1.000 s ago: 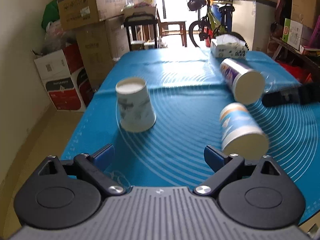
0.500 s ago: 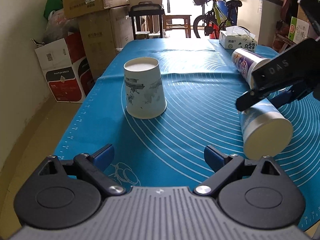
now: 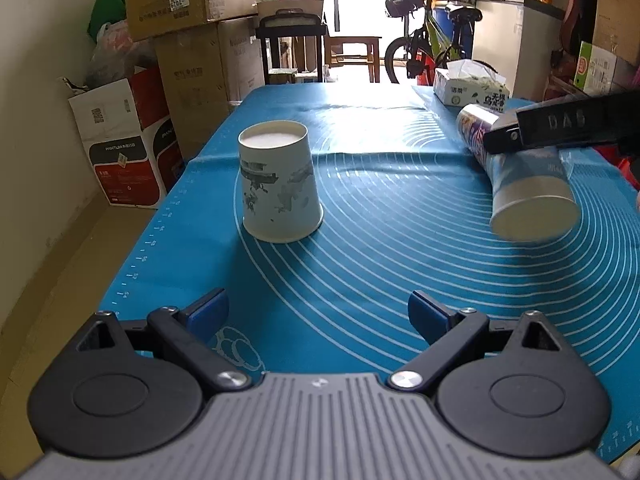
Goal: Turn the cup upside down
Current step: 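Grasp the cup with the right gripper while the left gripper opens and withdraws, then lower the cup mouth-up onto the mat and open the right gripper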
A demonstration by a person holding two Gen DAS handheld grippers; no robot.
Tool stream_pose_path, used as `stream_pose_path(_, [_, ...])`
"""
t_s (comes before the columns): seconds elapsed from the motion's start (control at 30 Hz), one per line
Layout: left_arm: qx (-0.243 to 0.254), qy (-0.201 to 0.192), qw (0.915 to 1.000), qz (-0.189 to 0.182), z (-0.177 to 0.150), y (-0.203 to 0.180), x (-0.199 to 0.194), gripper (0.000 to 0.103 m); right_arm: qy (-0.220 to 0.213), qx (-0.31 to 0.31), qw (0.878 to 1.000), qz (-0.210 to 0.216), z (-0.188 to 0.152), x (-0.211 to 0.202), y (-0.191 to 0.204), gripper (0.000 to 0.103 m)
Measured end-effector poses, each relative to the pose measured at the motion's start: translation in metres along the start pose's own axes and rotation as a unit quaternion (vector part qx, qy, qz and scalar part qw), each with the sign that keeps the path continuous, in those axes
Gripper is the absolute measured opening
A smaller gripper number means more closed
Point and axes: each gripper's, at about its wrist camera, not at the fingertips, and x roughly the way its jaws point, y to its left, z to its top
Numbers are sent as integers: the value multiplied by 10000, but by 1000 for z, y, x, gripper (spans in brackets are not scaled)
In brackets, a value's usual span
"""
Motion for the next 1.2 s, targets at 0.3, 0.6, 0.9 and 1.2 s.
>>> stream_pose_path(0.3, [-13, -66, 10000, -28, -3, -4, 0, 95, -1247, -1170, 9837, -562, -51, -13, 6, 62])
stream_pose_path(0.6, [9, -91, 9999, -114, -5, -12, -4, 95, -972, -1276, 9868, -215, -76, -40, 6, 58])
stream_pose_path(0.9, [74, -116, 9998, -165, -8, -20, -8, 95, -781, -1093, 9908, -173, -85, -39, 2, 68])
stream_pose_path(1.2, [3, -205, 9994, -294, -11, -32, -21, 95, -690, -563, 9960, -87, -90, -76, -18, 101])
